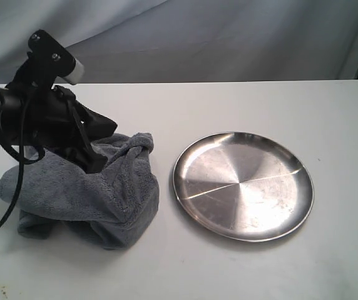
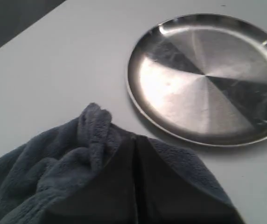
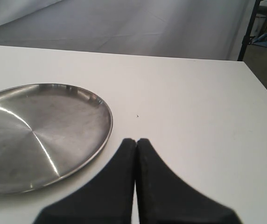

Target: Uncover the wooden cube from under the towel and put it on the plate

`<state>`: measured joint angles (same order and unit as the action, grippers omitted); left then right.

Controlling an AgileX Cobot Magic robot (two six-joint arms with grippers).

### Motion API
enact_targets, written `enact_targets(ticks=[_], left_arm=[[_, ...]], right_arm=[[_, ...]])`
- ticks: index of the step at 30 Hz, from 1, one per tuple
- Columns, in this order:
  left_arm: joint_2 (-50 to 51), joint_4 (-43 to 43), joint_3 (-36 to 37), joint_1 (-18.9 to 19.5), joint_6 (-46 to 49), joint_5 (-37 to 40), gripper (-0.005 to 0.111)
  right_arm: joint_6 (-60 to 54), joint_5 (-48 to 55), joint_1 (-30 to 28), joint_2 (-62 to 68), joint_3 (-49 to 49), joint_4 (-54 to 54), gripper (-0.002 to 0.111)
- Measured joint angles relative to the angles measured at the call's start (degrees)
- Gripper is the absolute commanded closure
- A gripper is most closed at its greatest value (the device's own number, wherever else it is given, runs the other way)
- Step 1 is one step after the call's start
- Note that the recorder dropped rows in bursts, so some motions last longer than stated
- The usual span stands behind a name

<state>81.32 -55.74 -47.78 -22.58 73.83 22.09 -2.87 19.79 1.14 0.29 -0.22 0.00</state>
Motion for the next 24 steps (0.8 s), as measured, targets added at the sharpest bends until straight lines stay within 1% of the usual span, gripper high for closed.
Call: enact_targets(ticks=[2,6,8,12,15,18,24], left_arm=[[0.00,5.54,0.00,0.00,-4.24,-1.30,0.107],[0.00,18.10,0.00,0.00,-14.43,-0.55,0.107],[0.00,24.96,0.00,0.00,-19.12,1.37,0.107],[0.00,34.82,0.00,0.00,-23.87,7.90,0.107],[0.00,37.62,0.00,0.00,-25.75,13.40,0.107],[0.00,37.98,0.00,0.00,-26.33,17.41,0.107],[0.00,36.15,0.00,0.00,-26.55,21.39,0.107]], right_arm=[[0.00,0.00,0.00,0.00,0.00,0.00,0.108],[0.00,0.00,0.00,0.00,0.00,0.00,0.108],[0.00,0.00,0.00,0.00,0.00,0.00,0.108],[0.00,0.00,0.00,0.00,0.00,0.00,0.108],[0.00,0.00,0.00,0.00,0.00,0.00,0.108],[0.00,0.00,0.00,0.00,0.00,0.00,0.108],[0.00,0.00,0.00,0.00,0.00,0.00,0.108]])
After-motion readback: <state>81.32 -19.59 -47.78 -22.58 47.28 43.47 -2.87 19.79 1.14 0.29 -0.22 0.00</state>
